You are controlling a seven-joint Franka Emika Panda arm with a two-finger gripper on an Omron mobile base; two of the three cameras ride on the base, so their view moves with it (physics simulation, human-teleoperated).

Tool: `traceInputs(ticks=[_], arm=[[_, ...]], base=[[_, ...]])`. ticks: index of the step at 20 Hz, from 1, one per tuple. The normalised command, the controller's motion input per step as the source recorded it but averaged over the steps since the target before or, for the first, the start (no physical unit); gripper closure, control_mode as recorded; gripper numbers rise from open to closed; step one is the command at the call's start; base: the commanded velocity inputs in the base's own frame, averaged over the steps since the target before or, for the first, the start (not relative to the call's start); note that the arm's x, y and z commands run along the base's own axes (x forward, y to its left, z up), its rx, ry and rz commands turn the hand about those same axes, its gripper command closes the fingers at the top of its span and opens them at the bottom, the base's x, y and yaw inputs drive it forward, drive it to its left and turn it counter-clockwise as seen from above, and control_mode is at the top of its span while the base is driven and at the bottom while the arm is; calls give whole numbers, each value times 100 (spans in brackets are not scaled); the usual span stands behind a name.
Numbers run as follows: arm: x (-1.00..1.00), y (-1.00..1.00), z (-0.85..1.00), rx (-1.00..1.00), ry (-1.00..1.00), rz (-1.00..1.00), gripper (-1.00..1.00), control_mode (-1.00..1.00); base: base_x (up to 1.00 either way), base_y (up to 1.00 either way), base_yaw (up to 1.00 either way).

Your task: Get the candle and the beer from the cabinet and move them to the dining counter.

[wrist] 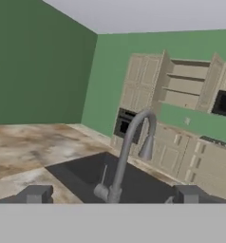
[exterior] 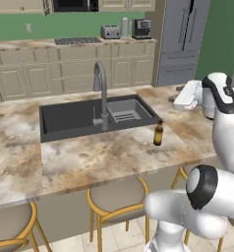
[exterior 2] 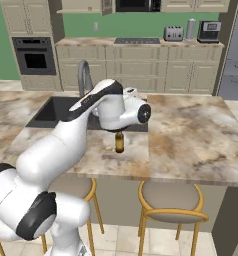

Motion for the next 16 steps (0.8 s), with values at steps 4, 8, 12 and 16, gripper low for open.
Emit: traceInputs(ticks=[4,8,12,16], arm=[[-45,54,44,-12,5,-17,-100,-100],[-44,51,42,-10,6,-17,-100,-100],[-52,42,31,-8,2,-17,-100,-100],[-57,39,28,-7,0,-17,-100,-100]], base=[[0,0,0],[0,0,0],[0,0,0],[0,0,0]])
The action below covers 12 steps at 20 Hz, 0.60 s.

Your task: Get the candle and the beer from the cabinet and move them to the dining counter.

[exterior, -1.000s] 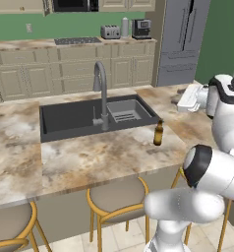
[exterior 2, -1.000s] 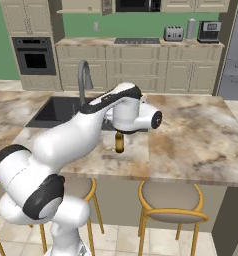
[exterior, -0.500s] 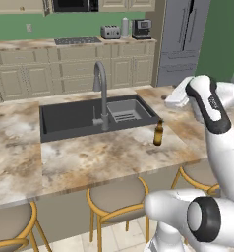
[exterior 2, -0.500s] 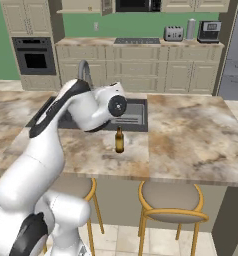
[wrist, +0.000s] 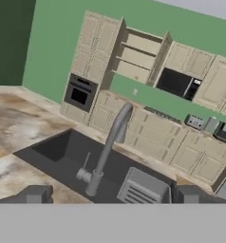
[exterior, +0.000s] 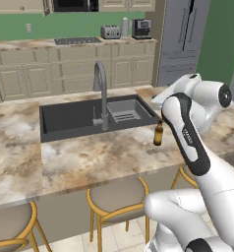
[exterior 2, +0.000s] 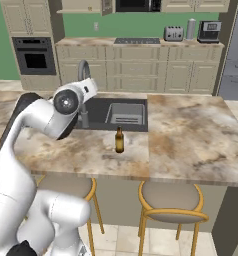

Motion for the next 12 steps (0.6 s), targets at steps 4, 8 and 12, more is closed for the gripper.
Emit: traceInputs(ticks=[4,8,12], arm=[[-47,37,15,-7,0,-14,-100,-100],[-44,9,16,0,1,-11,-100,-100],[-31,19,14,1,3,-18,-100,-100]], base=[[0,0,0],[0,0,0],[0,0,0]])
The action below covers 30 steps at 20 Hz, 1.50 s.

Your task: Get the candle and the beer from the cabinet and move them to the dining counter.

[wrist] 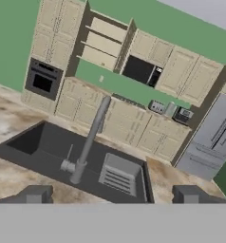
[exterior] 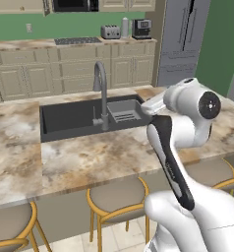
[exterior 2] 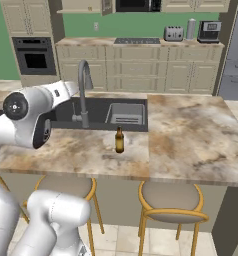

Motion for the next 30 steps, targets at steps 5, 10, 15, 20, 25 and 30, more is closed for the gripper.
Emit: traceInputs(ticks=[5,10,15,20,25,30], arm=[[-28,2,10,11,3,-20,-100,-100],[-16,1,25,8,9,-19,-100,-100],[0,-12,24,2,11,-5,-100,-100],[-1,-54,-2,6,4,10,-100,-100],[-11,-47,-35,10,-7,16,-100,-100],[-13,3,-14,10,-4,1,-100,-100]], base=[[0,0,0],[0,0,0],[0,0,0],[0,0,0],[0,0,0],[0,0,0]])
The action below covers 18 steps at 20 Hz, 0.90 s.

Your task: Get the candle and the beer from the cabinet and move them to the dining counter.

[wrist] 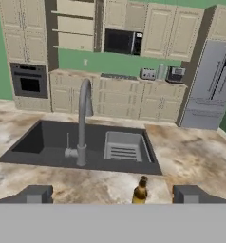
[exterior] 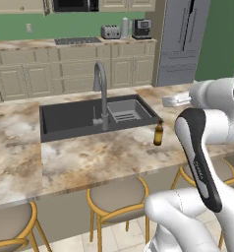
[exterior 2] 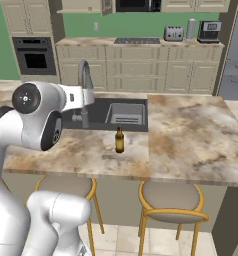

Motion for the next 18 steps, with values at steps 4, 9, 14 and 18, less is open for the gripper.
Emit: traceInputs(ticks=[4,9,14,18], arm=[[-22,13,0,9,0,0,-100,-100],[-38,4,4,8,0,0,-100,-100],[-73,0,20,3,0,-1,-100,-100],[-77,0,30,0,1,-3,-100,-100]], base=[[0,0,0],[0,0,0],[0,0,0],[0,0,0]])
